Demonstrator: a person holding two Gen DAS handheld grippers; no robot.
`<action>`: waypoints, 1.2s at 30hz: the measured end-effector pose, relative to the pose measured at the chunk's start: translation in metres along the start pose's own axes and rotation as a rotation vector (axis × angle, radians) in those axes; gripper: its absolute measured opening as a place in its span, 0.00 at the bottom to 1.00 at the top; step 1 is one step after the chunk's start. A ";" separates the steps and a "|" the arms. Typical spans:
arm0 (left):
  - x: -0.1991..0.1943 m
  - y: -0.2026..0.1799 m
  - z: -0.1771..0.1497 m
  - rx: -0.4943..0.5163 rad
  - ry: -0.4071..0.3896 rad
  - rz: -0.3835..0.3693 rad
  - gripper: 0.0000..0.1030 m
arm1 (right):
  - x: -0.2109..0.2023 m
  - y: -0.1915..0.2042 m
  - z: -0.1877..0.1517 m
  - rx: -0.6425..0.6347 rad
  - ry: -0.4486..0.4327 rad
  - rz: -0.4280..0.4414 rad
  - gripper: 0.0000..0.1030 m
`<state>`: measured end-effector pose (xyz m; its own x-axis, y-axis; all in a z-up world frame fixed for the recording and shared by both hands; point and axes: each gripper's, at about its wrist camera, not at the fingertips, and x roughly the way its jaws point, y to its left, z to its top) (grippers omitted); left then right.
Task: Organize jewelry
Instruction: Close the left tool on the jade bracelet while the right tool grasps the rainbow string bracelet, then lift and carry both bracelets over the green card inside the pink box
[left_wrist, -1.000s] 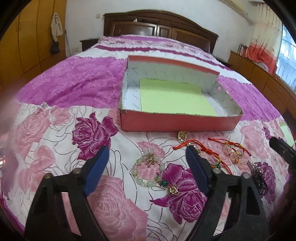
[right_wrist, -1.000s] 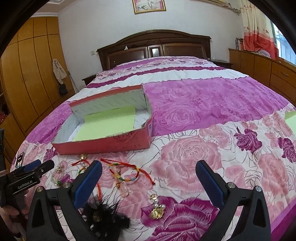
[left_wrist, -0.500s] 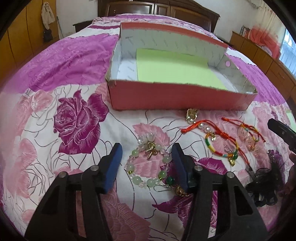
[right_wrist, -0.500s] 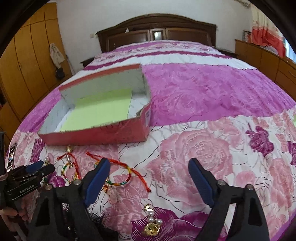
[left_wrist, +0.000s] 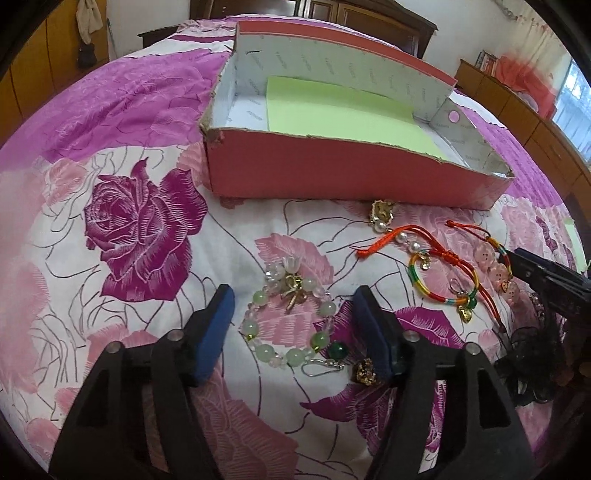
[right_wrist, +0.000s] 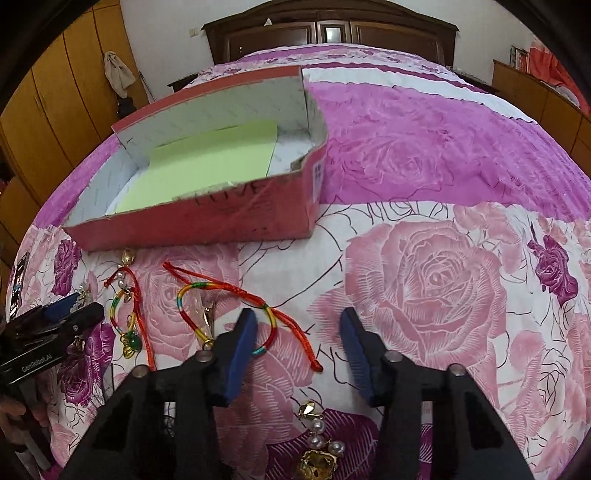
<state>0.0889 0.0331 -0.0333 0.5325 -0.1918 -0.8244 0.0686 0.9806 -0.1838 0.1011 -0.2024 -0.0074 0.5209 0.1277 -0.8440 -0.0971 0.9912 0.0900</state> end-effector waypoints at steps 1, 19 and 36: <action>0.000 -0.001 0.000 0.005 0.002 0.000 0.62 | 0.001 0.001 0.000 -0.003 0.000 -0.003 0.37; -0.017 0.009 -0.006 -0.046 -0.056 0.002 0.19 | -0.021 0.004 -0.004 -0.003 -0.091 0.066 0.06; -0.062 -0.015 0.000 0.071 -0.173 -0.017 0.16 | -0.076 0.006 0.000 0.005 -0.243 0.111 0.05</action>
<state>0.0547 0.0305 0.0200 0.6678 -0.2041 -0.7158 0.1346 0.9789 -0.1536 0.0611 -0.2063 0.0571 0.6954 0.2402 -0.6773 -0.1616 0.9706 0.1782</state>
